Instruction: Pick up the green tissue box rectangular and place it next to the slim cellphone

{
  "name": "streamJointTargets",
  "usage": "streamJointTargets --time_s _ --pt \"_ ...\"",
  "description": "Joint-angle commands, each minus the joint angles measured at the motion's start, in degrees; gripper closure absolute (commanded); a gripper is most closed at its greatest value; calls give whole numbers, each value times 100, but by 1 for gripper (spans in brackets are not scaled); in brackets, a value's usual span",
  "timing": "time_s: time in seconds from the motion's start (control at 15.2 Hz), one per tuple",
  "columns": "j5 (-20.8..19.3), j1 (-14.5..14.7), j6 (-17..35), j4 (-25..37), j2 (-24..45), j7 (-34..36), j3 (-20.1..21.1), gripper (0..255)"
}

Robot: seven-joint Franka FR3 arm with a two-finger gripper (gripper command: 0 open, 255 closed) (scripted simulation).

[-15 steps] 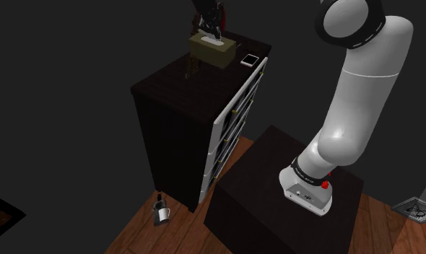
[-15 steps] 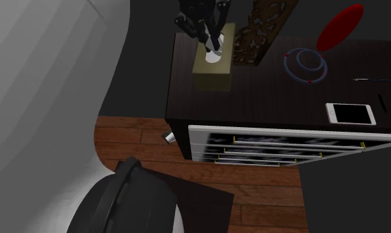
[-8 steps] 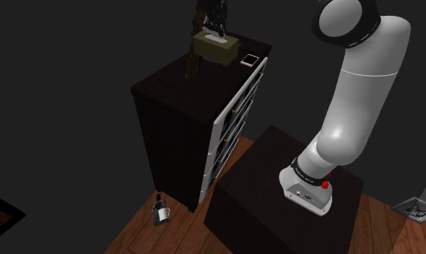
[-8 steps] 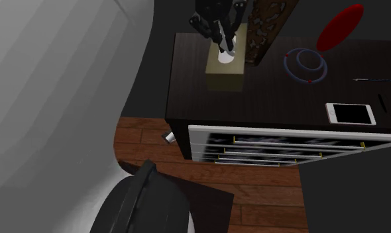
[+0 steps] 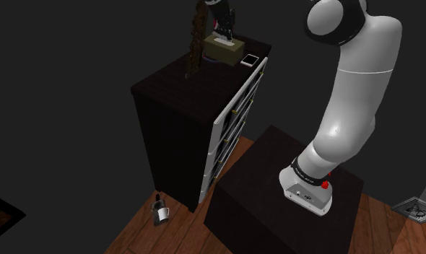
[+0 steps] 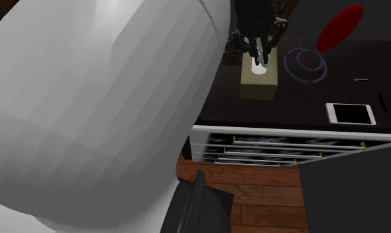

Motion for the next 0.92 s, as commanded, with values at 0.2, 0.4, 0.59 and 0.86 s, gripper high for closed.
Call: streamJointTargets --time_s 0.2,0.4,0.59,0.86 --pt "-85 -342 412 234 400 -377 -185 255" --pt "-124 -544 627 487 721 -603 -288 255" --pt "-153 -739 795 856 1108 -841 -385 255" --pt "-170 -988 921 1586 1756 -1194 -503 255"
